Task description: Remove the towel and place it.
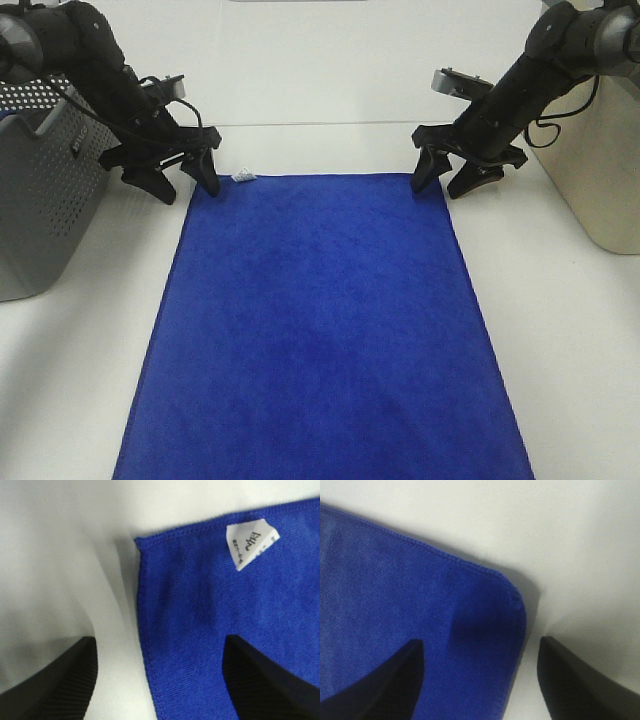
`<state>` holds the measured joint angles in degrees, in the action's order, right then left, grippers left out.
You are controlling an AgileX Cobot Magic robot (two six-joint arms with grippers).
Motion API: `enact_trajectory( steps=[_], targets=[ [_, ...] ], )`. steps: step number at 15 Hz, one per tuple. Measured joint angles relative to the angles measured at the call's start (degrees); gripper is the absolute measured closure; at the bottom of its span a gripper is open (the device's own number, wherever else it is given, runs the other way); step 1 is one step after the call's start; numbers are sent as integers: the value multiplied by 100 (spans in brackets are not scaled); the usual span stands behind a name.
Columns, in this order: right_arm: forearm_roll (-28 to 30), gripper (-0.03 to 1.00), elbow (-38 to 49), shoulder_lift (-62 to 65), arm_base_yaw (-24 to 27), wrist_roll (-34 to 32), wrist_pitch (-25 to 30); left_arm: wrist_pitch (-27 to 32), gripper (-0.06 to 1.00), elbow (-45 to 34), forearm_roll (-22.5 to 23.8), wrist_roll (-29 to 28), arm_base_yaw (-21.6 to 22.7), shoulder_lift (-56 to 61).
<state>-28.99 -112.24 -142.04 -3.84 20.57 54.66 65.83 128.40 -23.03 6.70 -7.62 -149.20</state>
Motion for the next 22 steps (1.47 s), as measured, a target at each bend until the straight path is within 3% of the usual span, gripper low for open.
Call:
enact_trajectory(
  steps=[4, 6, 7, 10, 11, 16, 22],
  targets=[
    [-126, 37, 0, -63, 0, 34, -34, -46, 28, 46, -304, 149, -126, -97],
    [-292, 48, -11, -92, 0, 195, -115, -407, 34, 63, -344, 252, -395, -132],
    [-292, 56, -11, -115, 0, 201, -143, -533, 43, 63, -298, 252, -464, -149],
    [-115, 89, -11, -132, 0, 235, -235, -647, 81, 63, -97, 395, -487, -189],
    [-86, 95, -11, -132, 0, 252, -264, -659, 92, 63, -52, 521, -487, -189],
    [-86, 95, -11, -132, 0, 344, -355, -779, 94, 63, -52, 831, -487, -189],
    [74, 95, -166, -103, 0, 613, -1071, -1392, 94, 430, 355, 1054, -516, -241]
  ],
)
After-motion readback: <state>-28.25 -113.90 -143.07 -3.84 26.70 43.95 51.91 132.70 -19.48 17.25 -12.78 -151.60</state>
